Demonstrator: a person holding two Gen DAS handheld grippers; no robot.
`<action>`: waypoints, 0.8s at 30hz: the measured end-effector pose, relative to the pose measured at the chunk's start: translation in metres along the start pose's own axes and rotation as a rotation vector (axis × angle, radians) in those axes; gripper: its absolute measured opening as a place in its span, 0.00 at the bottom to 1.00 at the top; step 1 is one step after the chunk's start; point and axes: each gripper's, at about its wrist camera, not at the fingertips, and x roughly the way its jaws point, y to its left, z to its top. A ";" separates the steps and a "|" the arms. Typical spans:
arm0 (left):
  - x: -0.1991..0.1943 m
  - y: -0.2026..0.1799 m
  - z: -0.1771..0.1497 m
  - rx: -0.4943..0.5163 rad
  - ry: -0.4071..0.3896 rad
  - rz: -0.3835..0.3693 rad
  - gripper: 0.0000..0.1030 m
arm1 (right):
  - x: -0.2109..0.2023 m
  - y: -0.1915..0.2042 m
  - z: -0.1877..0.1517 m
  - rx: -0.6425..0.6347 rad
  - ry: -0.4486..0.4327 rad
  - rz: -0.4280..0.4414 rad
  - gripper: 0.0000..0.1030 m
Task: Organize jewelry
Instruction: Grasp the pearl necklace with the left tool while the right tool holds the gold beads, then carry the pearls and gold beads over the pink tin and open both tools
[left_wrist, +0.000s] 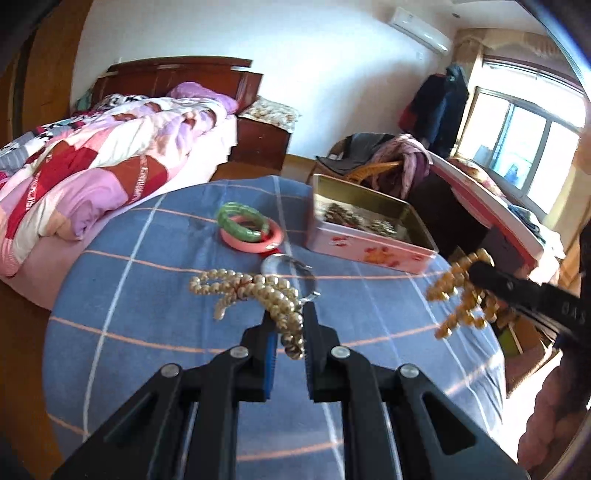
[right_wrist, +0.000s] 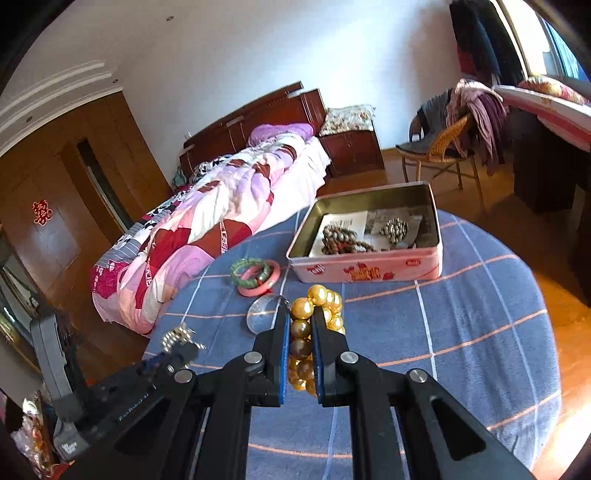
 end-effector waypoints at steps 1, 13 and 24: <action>-0.001 -0.004 -0.001 0.004 0.004 -0.010 0.13 | -0.003 0.002 0.000 -0.004 -0.005 -0.002 0.10; -0.008 -0.057 0.042 0.122 -0.079 -0.114 0.13 | -0.029 -0.005 0.051 -0.058 -0.128 -0.026 0.10; 0.078 -0.107 0.113 0.209 -0.082 -0.133 0.13 | 0.017 -0.038 0.124 -0.058 -0.199 -0.115 0.10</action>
